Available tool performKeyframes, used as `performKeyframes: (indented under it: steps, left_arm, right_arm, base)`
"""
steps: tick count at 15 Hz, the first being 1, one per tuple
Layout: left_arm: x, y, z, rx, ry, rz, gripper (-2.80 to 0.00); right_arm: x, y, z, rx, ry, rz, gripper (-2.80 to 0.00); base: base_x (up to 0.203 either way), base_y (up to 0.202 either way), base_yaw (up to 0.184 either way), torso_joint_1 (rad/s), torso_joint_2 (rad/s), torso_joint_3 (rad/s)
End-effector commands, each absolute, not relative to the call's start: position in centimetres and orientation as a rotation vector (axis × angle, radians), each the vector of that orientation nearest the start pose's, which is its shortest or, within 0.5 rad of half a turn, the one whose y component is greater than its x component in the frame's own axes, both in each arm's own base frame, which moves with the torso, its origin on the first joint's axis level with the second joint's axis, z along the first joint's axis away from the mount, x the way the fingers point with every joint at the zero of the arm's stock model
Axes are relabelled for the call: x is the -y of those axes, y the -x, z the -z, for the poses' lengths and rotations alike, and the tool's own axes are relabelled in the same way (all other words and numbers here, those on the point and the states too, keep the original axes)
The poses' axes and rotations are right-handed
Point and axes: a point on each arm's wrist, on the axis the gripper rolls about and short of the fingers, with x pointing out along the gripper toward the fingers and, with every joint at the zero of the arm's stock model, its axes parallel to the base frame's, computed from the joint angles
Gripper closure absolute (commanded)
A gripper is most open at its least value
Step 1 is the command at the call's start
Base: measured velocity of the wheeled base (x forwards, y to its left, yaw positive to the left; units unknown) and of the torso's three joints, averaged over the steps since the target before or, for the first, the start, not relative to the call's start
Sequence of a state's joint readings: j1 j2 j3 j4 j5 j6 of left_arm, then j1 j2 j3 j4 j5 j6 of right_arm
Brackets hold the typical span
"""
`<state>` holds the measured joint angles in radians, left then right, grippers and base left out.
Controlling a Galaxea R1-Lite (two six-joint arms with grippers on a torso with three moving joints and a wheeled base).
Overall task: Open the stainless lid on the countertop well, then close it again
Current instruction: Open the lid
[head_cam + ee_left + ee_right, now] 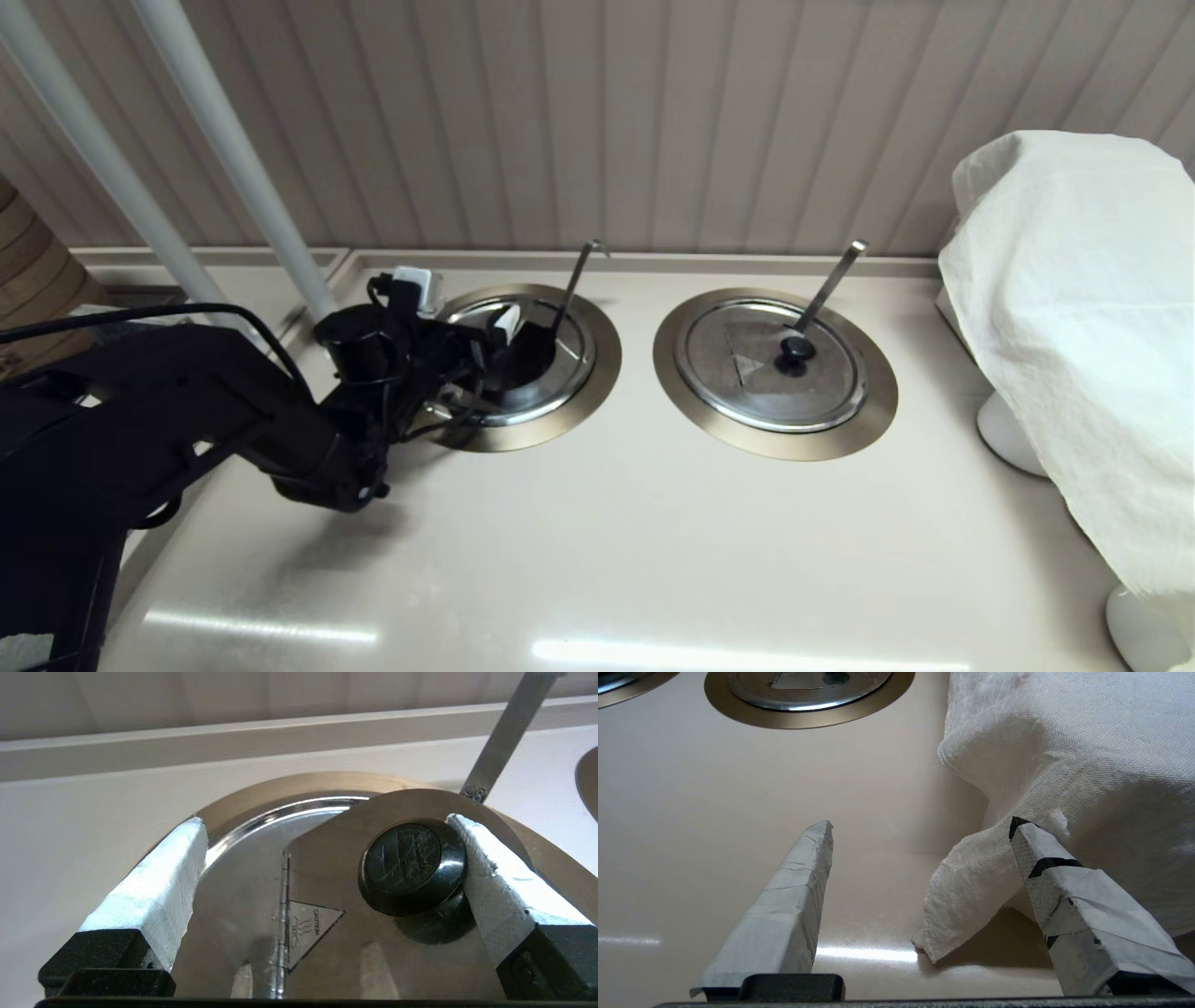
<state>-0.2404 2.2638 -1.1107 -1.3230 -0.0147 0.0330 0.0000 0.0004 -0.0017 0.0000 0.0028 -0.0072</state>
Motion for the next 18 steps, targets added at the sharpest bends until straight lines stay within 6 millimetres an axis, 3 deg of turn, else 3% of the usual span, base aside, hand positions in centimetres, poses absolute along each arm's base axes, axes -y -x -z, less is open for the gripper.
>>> performKeyframes:
  steps: [1, 13, 18]
  left_arm:
    - [9.8, -42.1, -12.3, 0.187, -0.014, 0.238, -2.80]
    - [5.7, -43.6, -11.3, 0.224, -0.008, 0.150, -2.80]
    - [3.7, -43.6, -13.1, 0.272, 0.004, 0.087, -2.80]
  right_arm:
    - [0.0, 2.3, -7.6, 0.002, 0.008, -0.003, -2.80]
    - [0.0, 2.3, -7.6, 0.002, 0.008, -0.003, -2.80]
    - [0.0, 2.3, -7.6, 0.002, 0.008, -0.003, -2.80]
  base:
    - [0.000, 0.000, 0.000, 0.000, 0.00, 0.000]
    - [0.000, 0.000, 0.000, 0.000, 0.00, 0.000]
    - [0.000, 0.000, 0.000, 0.000, 0.00, 0.000]
